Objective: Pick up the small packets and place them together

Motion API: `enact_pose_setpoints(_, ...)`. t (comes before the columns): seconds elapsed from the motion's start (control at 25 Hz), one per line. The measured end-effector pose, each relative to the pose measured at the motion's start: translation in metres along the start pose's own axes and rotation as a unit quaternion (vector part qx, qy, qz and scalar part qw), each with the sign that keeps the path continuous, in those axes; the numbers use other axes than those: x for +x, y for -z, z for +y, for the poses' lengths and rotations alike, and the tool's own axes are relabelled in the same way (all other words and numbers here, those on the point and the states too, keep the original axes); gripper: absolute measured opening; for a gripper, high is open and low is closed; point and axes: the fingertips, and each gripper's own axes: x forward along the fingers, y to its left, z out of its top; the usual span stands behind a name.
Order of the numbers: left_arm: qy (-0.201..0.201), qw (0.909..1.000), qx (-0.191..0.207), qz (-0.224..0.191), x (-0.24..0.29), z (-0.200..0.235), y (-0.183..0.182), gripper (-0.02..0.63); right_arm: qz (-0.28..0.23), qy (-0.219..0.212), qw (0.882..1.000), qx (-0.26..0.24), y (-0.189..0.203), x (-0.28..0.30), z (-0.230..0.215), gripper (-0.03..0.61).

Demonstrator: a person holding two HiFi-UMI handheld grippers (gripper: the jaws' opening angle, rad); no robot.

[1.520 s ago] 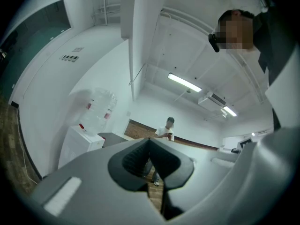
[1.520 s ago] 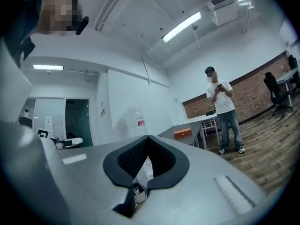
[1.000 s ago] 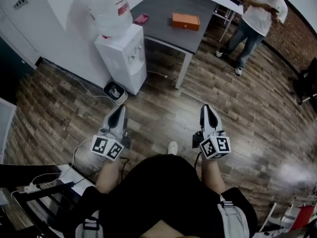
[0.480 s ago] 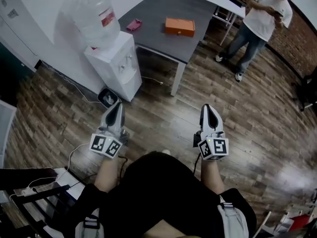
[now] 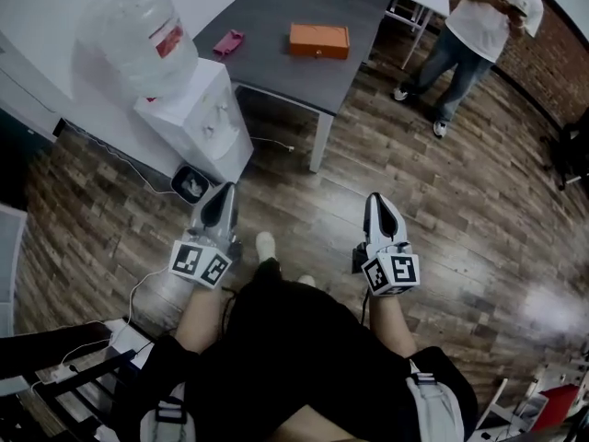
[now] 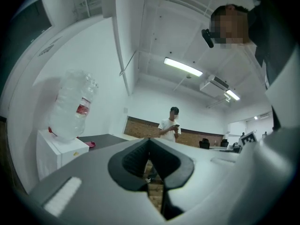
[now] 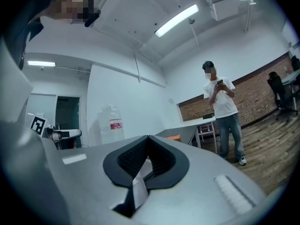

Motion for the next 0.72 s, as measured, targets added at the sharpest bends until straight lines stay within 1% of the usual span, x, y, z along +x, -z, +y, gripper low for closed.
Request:
enact_pose_setpoints(0.08, 0.001, 0.9999, -0.005, -0.01, 0.016, 0.016, -0.001, 0.0, -0.006, 0.008, 1.0, 0.004, -0.004, 0.017, -0.003, 0.002)
enact_pose_setpoints(0.2, 0.007, 0.9996, -0.014, -0.024, 0.039, 0.039, -0.005, 0.0, -0.02, 0.019, 1.0, -0.006, -0.018, 0.045, -0.004, 0.002)
enact_pose_setpoints(0.36, 0.029, 0.9987, -0.017, -0.04, 0.074, 0.07, -0.019, 0.0, -0.039, 0.045, 0.998, -0.029, -0.039, 0.08, -0.006, 0.002)
enact_pose_setpoints(0.44, 0.038, 0.998, -0.016, -0.047, 0.09, 0.085, -0.027, 0.0, -0.045, 0.051, 0.997, -0.034, -0.046, 0.095, -0.001, 0.002)
enact_pose_setpoints(0.56, 0.05, 0.9975, -0.013, -0.049, 0.108, 0.104, -0.033, 0.0, -0.054, 0.049, 0.997, -0.035, -0.048, 0.113, 0.01, 0.002)
enact_pose_setpoints(0.72, 0.065, 0.997, -0.016, -0.039, 0.124, 0.124, -0.033, 0.0, -0.052, 0.054, 0.996, -0.042, -0.046, 0.134, 0.023, 0.002)
